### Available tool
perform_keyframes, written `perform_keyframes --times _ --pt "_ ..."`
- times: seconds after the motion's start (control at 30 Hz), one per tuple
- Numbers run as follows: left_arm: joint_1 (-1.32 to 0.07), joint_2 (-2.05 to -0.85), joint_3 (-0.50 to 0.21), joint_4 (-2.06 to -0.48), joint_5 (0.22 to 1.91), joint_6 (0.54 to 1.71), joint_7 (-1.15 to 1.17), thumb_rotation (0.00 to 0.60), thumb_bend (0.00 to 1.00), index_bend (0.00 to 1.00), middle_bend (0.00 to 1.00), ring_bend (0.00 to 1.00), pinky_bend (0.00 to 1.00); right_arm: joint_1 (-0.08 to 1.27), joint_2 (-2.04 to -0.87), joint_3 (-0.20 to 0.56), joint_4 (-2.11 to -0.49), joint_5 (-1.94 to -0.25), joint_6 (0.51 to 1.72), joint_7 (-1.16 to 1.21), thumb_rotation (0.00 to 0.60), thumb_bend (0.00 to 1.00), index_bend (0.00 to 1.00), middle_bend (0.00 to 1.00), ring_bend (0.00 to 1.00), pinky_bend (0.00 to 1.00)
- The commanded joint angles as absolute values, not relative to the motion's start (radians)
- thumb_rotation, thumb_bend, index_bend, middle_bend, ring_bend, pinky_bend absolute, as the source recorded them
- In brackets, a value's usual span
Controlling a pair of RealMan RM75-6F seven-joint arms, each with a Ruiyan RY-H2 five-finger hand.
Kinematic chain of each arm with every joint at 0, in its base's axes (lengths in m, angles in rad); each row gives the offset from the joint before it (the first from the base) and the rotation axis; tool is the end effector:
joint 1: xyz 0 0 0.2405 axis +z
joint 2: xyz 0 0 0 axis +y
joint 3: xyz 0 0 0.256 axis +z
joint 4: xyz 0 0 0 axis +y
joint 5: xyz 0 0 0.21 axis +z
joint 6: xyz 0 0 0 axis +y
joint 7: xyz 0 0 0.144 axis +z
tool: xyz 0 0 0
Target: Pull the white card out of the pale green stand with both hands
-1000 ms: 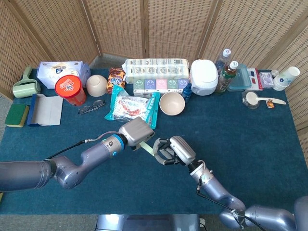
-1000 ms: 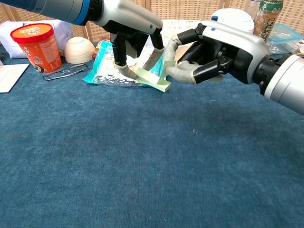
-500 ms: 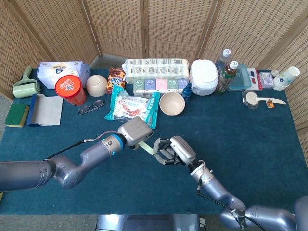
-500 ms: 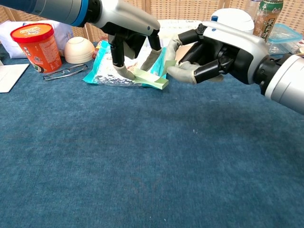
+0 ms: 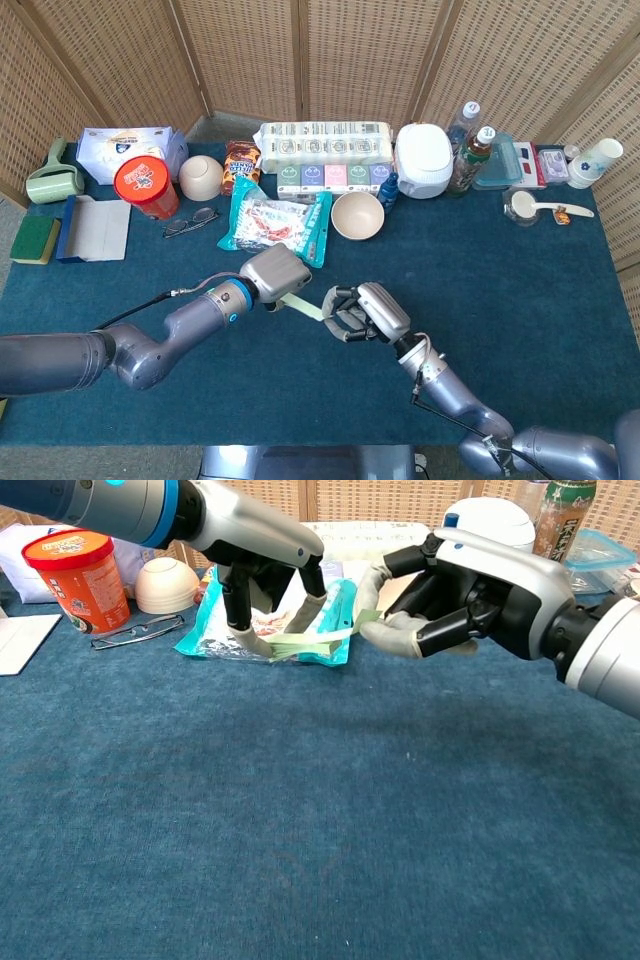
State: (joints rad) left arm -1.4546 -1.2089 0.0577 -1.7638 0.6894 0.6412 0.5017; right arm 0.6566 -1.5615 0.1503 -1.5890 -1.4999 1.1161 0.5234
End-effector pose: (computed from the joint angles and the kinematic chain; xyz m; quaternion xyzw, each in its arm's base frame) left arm -0.0065 0.3622 0.0191 -0.9058 -0.2127 -0.2125 0.2985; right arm -0.1051 -0.2937 -0.0080 0.5848 -0.5553 0.5776 0.1267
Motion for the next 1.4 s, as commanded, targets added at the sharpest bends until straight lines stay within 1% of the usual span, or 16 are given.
perform_keyframes --times 0.03,0.4,0.57,0.67,0.77,0.87,0.93,0.97,1.03,1.1,1.17,1.23,1.3,1.33,1.37,1.4 --pt "-1.453 -1.210 0.060 -1.762 0.689 0.642 0.501 0.600 0.38 0.68 1.00 1.00 1.00 0.656 -1.561 0.149 -1.588 -1.501 1.117 0.525 0.600 0.49 0.71 1.00 1.00 0.97" --pt "-1.419 -1.196 0.089 -1.750 0.687 0.641 0.481 0.600 0.38 0.68 1.00 1.00 1.00 0.641 -1.545 0.147 -1.582 -1.494 1.126 0.533 0.600 0.50 0.71 1.00 1.00 0.97" --pt "-1.377 -1.182 0.091 -1.748 0.703 0.654 0.441 0.600 0.38 0.68 1.00 1.00 1.00 0.635 -1.522 0.138 -1.566 -1.487 1.112 0.536 0.600 0.50 0.68 0.99 1.00 0.96" --pt "-1.353 -1.178 0.091 -1.745 0.724 0.664 0.423 0.600 0.38 0.68 1.00 1.00 1.00 0.633 -1.507 0.131 -1.556 -1.483 1.099 0.537 0.600 0.50 0.60 0.94 0.99 0.91" --pt "-1.326 -1.177 0.091 -1.738 0.755 0.679 0.408 0.600 0.38 0.65 1.00 1.00 1.00 0.629 -1.487 0.120 -1.545 -1.483 1.087 0.543 0.600 0.51 0.48 0.83 0.93 0.82" --pt "-1.282 -1.178 0.093 -1.722 0.801 0.706 0.386 0.600 0.38 0.63 1.00 0.99 1.00 0.621 -1.458 0.101 -1.518 -1.475 1.064 0.542 0.600 0.51 0.31 0.72 0.84 0.71" --pt "-1.252 -1.183 0.096 -1.715 0.838 0.729 0.376 0.600 0.38 0.61 1.00 0.97 1.00 0.619 -1.433 0.085 -1.505 -1.478 1.043 0.549 0.600 0.51 0.17 0.56 0.69 0.54" --pt "-1.239 -1.186 0.095 -1.711 0.854 0.734 0.370 0.600 0.38 0.60 1.00 0.97 1.00 0.618 -1.425 0.081 -1.502 -1.479 1.037 0.559 0.600 0.51 0.13 0.51 0.63 0.49" --pt "-1.224 -1.191 0.094 -1.703 0.873 0.738 0.367 0.600 0.38 0.58 1.00 0.95 1.00 0.615 -1.416 0.076 -1.495 -1.481 1.032 0.570 0.600 0.51 0.06 0.35 0.45 0.36" --pt "-1.212 -1.196 0.092 -1.697 0.888 0.744 0.367 0.600 0.38 0.56 0.99 0.93 1.00 0.612 -1.410 0.073 -1.492 -1.483 1.030 0.579 0.600 0.51 0.01 0.25 0.33 0.29" --pt "-1.201 -1.197 0.087 -1.696 0.897 0.746 0.366 0.600 0.38 0.53 0.95 0.90 1.00 0.608 -1.407 0.070 -1.488 -1.487 1.034 0.585 0.600 0.51 0.00 0.18 0.24 0.25" --pt "-1.192 -1.194 0.084 -1.699 0.907 0.750 0.372 0.600 0.37 0.49 0.89 0.84 0.99 0.603 -1.404 0.069 -1.486 -1.489 1.041 0.588 0.600 0.51 0.00 0.13 0.18 0.21" --pt "-1.185 -1.189 0.080 -1.707 0.912 0.756 0.377 0.600 0.37 0.45 0.81 0.77 0.93 0.598 -1.400 0.069 -1.487 -1.491 1.048 0.588 0.600 0.51 0.00 0.11 0.15 0.20" --pt "-1.181 -1.186 0.078 -1.711 0.914 0.759 0.379 0.597 0.37 0.42 0.75 0.71 0.86 0.597 -1.398 0.069 -1.488 -1.492 1.050 0.588 0.600 0.51 0.00 0.11 0.14 0.20" --pt "-1.176 -1.181 0.075 -1.718 0.915 0.763 0.382 0.591 0.37 0.39 0.71 0.66 0.83 0.594 -1.395 0.070 -1.491 -1.494 1.055 0.588 0.600 0.51 0.00 0.11 0.14 0.20" --pt "-1.172 -1.178 0.072 -1.723 0.917 0.767 0.384 0.579 0.36 0.35 0.65 0.59 0.77 0.591 -1.393 0.071 -1.492 -1.494 1.060 0.588 0.600 0.51 0.00 0.11 0.13 0.20"
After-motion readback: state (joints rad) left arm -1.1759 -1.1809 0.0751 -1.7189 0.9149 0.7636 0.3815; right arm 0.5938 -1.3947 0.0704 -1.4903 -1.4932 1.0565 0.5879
